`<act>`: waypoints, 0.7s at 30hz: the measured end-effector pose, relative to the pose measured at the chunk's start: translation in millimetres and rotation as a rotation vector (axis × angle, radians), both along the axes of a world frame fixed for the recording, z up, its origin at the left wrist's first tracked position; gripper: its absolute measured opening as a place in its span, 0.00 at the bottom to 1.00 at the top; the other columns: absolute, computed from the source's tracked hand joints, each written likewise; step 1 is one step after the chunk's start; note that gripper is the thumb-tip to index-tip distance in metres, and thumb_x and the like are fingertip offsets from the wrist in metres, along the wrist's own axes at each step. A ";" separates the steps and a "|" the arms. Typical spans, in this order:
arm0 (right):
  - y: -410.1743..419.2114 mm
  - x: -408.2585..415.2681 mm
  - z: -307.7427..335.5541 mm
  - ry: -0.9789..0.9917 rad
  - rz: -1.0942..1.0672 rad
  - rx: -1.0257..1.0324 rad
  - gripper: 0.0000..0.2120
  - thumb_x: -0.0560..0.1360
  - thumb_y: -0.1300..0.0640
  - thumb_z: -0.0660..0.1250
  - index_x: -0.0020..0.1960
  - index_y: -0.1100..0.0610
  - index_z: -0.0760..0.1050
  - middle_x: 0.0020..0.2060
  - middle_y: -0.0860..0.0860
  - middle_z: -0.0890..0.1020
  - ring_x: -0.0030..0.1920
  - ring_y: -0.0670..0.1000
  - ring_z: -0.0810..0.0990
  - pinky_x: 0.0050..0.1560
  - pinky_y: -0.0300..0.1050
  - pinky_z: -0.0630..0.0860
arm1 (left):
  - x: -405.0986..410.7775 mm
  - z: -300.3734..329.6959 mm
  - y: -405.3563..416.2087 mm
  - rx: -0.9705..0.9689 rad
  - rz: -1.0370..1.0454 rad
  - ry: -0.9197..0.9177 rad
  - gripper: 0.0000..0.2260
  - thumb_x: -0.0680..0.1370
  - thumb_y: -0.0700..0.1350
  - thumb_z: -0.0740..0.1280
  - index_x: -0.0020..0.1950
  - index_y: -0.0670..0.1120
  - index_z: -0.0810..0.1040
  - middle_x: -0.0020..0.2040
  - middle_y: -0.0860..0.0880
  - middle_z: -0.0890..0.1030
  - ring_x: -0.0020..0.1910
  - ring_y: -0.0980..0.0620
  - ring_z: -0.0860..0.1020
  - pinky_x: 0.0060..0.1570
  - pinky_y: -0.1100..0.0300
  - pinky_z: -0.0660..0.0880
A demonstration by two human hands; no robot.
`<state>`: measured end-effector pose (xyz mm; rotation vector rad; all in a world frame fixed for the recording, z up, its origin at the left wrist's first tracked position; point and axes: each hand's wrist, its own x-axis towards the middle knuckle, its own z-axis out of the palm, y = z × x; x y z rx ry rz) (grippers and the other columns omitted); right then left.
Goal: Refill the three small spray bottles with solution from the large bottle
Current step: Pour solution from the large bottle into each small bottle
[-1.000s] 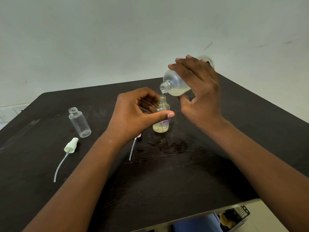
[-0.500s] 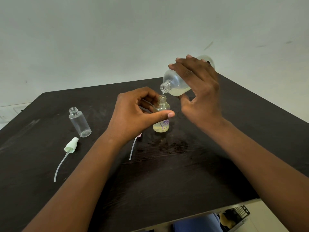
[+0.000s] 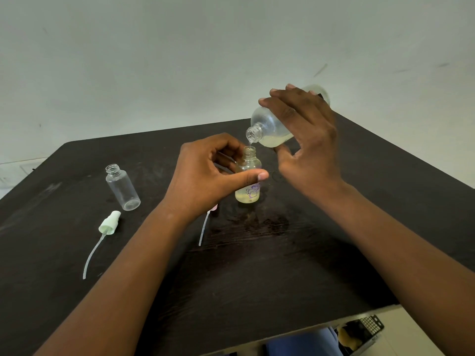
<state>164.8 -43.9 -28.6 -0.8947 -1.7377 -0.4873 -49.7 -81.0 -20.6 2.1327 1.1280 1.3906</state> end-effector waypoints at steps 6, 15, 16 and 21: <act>0.5 0.0 0.0 -0.002 -0.004 0.005 0.33 0.66 0.73 0.72 0.71 0.57 0.80 0.69 0.52 0.81 0.74 0.58 0.76 0.73 0.61 0.72 | 0.1 -0.3 0.0 0.000 -0.002 0.000 0.19 0.67 0.57 0.84 0.51 0.48 0.86 0.45 0.54 0.86 0.44 0.55 0.86 0.44 0.64 0.82; -0.3 -0.5 0.5 -0.005 -0.003 -0.005 0.33 0.67 0.72 0.72 0.71 0.57 0.80 0.69 0.52 0.81 0.75 0.58 0.75 0.73 0.60 0.71 | 0.0 -0.8 -0.2 -0.002 0.000 0.003 0.19 0.67 0.57 0.84 0.51 0.48 0.86 0.44 0.55 0.86 0.44 0.56 0.86 0.43 0.65 0.82; -0.6 -0.5 0.6 -0.005 -0.002 -0.006 0.33 0.67 0.73 0.72 0.71 0.57 0.80 0.69 0.52 0.81 0.75 0.58 0.75 0.73 0.59 0.71 | 0.1 -0.7 -0.1 -0.002 0.000 0.002 0.19 0.67 0.57 0.84 0.51 0.48 0.86 0.44 0.55 0.86 0.44 0.56 0.86 0.43 0.65 0.82; -1.1 -1.0 0.5 -0.004 0.000 -0.006 0.34 0.66 0.73 0.72 0.71 0.57 0.80 0.69 0.53 0.81 0.75 0.58 0.75 0.73 0.60 0.71 | 0.2 -1.1 0.2 -0.005 0.003 -0.002 0.20 0.67 0.57 0.84 0.51 0.48 0.86 0.44 0.54 0.86 0.44 0.56 0.86 0.43 0.64 0.83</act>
